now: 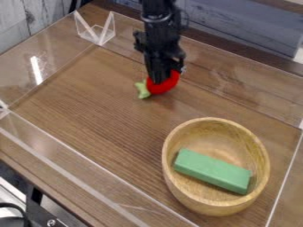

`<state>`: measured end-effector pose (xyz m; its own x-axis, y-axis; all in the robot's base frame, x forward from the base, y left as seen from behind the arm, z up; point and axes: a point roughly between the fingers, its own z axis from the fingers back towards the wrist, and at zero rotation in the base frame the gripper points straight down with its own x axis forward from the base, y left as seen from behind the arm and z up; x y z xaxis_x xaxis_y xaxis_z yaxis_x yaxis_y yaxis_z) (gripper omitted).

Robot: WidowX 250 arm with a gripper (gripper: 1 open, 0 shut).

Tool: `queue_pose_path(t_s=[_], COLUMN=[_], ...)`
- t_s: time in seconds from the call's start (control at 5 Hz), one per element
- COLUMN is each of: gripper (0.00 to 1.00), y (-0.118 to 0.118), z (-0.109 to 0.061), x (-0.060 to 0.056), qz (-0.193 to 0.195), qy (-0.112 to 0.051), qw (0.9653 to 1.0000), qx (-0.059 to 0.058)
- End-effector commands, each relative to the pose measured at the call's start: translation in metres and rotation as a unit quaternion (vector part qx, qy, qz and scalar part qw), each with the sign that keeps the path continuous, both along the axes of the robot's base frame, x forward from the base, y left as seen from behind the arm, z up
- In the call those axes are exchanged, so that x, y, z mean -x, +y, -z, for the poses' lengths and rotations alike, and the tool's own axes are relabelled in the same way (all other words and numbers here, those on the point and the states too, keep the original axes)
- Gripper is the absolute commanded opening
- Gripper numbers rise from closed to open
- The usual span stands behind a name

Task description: Move the red object to the left side of the table

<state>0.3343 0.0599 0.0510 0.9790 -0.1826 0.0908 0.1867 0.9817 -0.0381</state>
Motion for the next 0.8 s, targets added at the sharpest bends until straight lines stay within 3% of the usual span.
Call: queue_pose_path(t_s=[0.0, 0.2, 0.4, 0.6], gripper=[1.00, 0.00, 0.00, 0.00], y=[0.000, -0.001, -0.001, 0.007], z=[-0.017, -0.021, -0.037, -0.066], x=[-0.006, -0.006, -0.003, 0.007], qz=[-0.003, -0.027, -0.054, -0.104], qy=[-0.033, -0.034, -0.044, -0.077], qw=[0.9995, 0.9991, 0.9975, 0.9914], qx=[-0.002, -0.003, -0.007, -0.018])
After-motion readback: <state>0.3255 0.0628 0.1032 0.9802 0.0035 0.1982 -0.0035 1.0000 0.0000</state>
